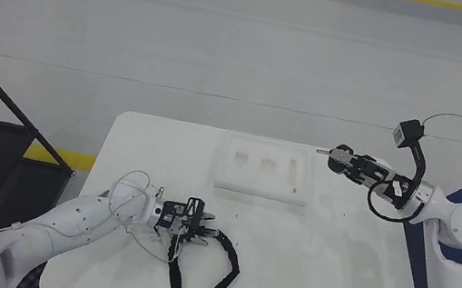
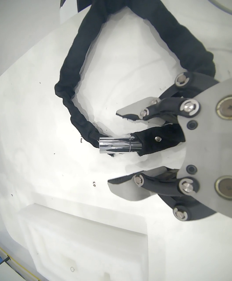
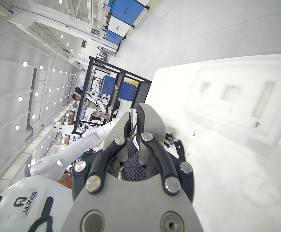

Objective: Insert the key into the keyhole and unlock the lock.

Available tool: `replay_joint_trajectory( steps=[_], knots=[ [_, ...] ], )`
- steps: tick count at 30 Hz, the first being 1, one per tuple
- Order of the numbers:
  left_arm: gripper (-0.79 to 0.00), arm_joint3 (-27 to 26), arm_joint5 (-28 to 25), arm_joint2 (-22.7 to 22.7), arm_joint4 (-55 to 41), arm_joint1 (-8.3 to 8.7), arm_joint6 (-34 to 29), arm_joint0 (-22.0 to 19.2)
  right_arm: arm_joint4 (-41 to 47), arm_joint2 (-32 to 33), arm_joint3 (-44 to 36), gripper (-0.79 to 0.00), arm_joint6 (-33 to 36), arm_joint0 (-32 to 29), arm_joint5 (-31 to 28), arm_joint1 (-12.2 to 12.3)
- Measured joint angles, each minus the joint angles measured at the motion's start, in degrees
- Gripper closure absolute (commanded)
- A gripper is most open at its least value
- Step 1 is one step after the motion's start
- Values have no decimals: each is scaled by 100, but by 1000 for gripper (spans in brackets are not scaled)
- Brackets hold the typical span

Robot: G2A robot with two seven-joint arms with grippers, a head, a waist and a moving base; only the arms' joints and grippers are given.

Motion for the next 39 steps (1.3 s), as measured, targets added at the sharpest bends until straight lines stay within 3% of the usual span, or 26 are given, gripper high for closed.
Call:
replay_joint_trajectory(
  steps=[3, 13, 28, 33, 39],
  knots=[
    [0, 19, -34, -37, 57, -23, -101, 14, 0, 0, 0, 0, 0, 0, 0, 0],
    [0, -28, -297, -238, -59, -70, 309, 70, 0, 0, 0, 0, 0, 0, 0, 0],
    [0, -374, -965, -987, -816, 70, 1967, 163, -67, -44, -42, 0, 7, -30, 14, 5],
    [0, -745, -870, -1100, -1351, 89, 2159, 313, -429, -219, -306, 0, 839, -10, 185, 80],
    [0, -1031, -707, -1111, -1535, 108, 2321, 323, -507, -269, -789, 0, 1329, -58, 560, 148]
  ],
)
